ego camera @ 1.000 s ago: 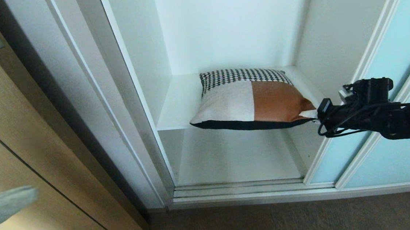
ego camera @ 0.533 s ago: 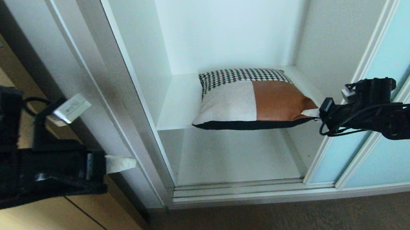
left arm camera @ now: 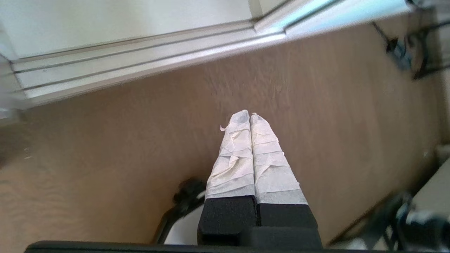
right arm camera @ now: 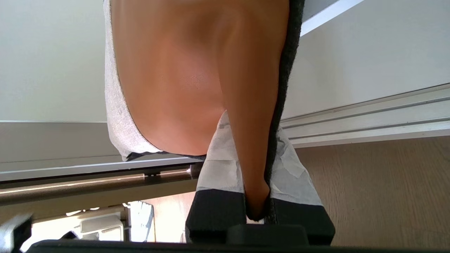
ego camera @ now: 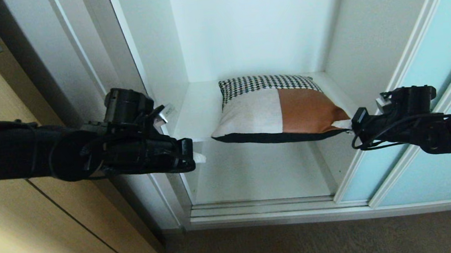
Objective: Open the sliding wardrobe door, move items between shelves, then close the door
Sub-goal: Place the pillow on the lower shelf
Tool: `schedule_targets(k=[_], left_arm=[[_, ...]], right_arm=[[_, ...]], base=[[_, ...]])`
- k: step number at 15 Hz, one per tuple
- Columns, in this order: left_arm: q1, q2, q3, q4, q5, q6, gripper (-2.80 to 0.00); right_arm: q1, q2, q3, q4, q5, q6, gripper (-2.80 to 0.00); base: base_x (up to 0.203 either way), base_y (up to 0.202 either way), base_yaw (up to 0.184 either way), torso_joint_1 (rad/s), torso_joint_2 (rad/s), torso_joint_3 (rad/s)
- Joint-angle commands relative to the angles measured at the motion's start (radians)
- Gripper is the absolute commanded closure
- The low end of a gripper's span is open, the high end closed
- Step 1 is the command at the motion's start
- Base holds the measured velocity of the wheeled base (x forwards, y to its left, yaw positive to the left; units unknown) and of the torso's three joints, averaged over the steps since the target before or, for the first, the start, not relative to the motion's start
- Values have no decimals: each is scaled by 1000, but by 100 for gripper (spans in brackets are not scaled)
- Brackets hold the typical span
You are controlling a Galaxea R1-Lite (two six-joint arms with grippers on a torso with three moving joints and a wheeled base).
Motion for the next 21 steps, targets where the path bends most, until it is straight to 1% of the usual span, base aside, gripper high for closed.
schedule_targets(k=[1,3,4,5,7,9,10,13,14,16,19,21], left_arm=[[-1,126,-88,-3,25,-26,-280],[-1,169,-142,-4,38,-57,-280],[0,180,-163,-5,36,-101,-280],[0,191,-179,-6,34,-129,-280],[1,227,-212,-27,33,-167,-280],[5,267,-239,-105,29,-208,-280],[7,293,-259,-137,17,-227,-280],[11,383,-362,-158,2,-265,-280],[12,413,-390,-160,1,-281,-280],[13,458,-413,-168,2,-289,-280],[17,517,-454,-250,4,-294,-280],[17,529,-497,-262,3,-301,-280]], right_arm=[[0,8,-1,-6,4,4,0],[0,11,1,-18,4,4,0],[0,11,6,-23,4,4,0],[0,11,8,-23,5,4,0],[0,11,10,-23,5,-10,0],[0,17,8,-23,7,-18,0],[0,17,11,-23,10,-18,0],[0,0,15,-21,56,-18,0],[0,0,16,-21,56,-18,0],[0,2,16,-20,56,-18,0],[-2,2,11,-18,80,-18,0],[-8,-2,18,-15,90,-18,0]], base=[[0,0,0,0,0,0],[0,0,0,0,0,0],[0,0,0,0,0,0],[0,0,0,0,0,0],[0,0,0,0,0,0],[0,0,0,0,0,0],[0,0,0,0,0,0],[0,0,0,0,0,0],[0,0,0,0,0,0],[0,0,0,0,0,0],[0,0,0,0,0,0],[0,0,0,0,0,0]])
